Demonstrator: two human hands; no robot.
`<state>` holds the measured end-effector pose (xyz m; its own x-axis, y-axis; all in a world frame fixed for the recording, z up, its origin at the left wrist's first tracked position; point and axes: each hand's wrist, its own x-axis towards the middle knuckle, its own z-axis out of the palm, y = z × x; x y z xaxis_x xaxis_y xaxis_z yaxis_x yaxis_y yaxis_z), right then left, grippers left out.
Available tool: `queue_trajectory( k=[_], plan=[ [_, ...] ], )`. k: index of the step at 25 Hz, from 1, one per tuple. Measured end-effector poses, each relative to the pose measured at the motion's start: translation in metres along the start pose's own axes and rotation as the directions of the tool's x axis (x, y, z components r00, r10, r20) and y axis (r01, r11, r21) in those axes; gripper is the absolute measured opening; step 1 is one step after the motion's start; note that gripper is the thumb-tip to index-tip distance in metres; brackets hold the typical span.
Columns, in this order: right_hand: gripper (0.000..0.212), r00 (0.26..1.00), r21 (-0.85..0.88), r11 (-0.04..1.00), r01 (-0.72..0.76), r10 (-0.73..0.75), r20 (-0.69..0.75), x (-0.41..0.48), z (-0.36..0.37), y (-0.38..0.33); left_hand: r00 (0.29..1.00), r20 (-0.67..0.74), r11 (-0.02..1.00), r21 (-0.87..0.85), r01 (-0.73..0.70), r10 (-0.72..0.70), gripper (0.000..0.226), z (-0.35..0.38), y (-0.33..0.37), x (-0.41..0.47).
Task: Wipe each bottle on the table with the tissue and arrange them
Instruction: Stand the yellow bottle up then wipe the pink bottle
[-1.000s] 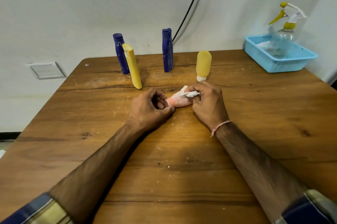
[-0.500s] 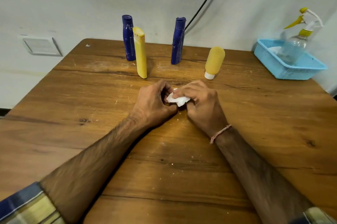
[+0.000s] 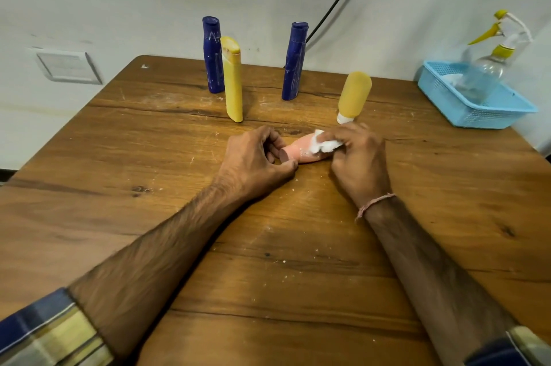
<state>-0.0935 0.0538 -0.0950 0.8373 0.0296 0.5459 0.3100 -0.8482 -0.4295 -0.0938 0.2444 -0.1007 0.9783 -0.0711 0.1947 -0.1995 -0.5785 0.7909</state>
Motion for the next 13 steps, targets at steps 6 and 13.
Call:
queue_trajectory(
  k=[6, 13],
  plan=[
    [0.040, 0.965, 0.087, 0.971, 0.223, -0.232, 0.119, -0.014, 0.006, -0.020, 1.000, -0.012, 1.000, -0.022, -0.004, 0.004, 0.030, 0.001, -0.002, 0.001],
    [0.036, 0.996, 0.030, 0.998, 0.052, -0.054, 0.069, -0.007, -0.002, -0.008, 1.000, 0.002, 0.999, -0.028, 0.017, -0.017, 0.025, 0.002, -0.002, 0.003]
  ],
)
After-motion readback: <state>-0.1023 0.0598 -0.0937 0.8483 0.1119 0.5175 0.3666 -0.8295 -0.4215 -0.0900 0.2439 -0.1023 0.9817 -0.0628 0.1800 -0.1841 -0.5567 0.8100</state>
